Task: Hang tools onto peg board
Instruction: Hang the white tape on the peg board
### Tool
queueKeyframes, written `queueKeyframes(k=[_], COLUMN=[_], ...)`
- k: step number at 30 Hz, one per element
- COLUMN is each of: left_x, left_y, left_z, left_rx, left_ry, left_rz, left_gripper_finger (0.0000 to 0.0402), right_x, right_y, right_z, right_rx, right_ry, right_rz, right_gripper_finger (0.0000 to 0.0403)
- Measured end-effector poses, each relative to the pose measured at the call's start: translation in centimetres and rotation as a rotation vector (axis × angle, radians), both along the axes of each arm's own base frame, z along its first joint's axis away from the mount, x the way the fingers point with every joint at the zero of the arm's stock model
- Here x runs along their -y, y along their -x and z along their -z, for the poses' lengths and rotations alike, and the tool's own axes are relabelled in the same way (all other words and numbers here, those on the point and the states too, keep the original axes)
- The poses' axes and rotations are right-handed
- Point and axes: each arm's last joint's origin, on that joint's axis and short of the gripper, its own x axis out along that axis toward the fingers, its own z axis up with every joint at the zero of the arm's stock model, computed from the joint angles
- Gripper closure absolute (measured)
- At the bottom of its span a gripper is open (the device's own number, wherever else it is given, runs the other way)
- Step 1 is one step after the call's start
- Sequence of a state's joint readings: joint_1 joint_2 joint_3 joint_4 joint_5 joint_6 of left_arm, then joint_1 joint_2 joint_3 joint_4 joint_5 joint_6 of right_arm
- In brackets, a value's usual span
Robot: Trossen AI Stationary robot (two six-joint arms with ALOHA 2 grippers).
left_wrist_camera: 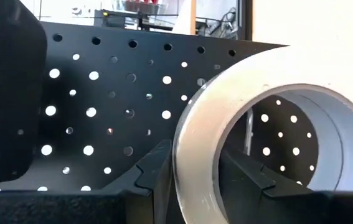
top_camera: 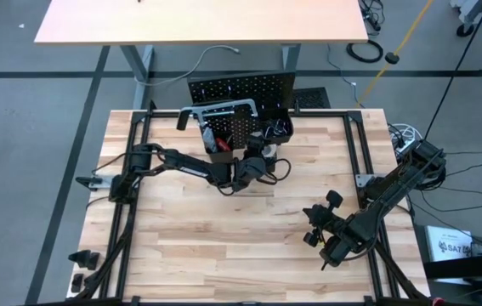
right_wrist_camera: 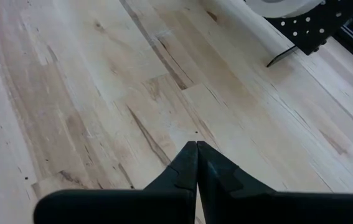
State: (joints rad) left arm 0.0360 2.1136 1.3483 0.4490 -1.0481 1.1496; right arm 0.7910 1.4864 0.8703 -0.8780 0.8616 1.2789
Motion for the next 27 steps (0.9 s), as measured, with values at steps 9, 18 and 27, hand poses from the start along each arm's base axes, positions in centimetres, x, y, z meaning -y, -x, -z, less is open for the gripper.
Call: queueKeyframes(k=[9, 18, 27], left_x=[-0.07, -0.05, -0.25], left_y=[-0.03, -0.06, 0.23], left_z=[-0.02, -0.02, -0.12], left_rx=[0.01, 0.035, 0.091], left_ry=[0.007, 0.023, 0.009], left_rz=[0.01, 0.016, -0.105], left_gripper_finger=[0.0281, 0.0281, 0.0281], right_x=[0.0, -0.06, 0.01], right_y=[0.0, -0.04, -0.13], right_z=[0.0, 0.0, -0.03], right_rx=[-0.001, -0.002, 0.012], right_ry=[0.0, -0.004, 0.011], right_rz=[-0.001, -0.006, -0.004], right_gripper_finger=[0.0403, 0.0403, 0.0403])
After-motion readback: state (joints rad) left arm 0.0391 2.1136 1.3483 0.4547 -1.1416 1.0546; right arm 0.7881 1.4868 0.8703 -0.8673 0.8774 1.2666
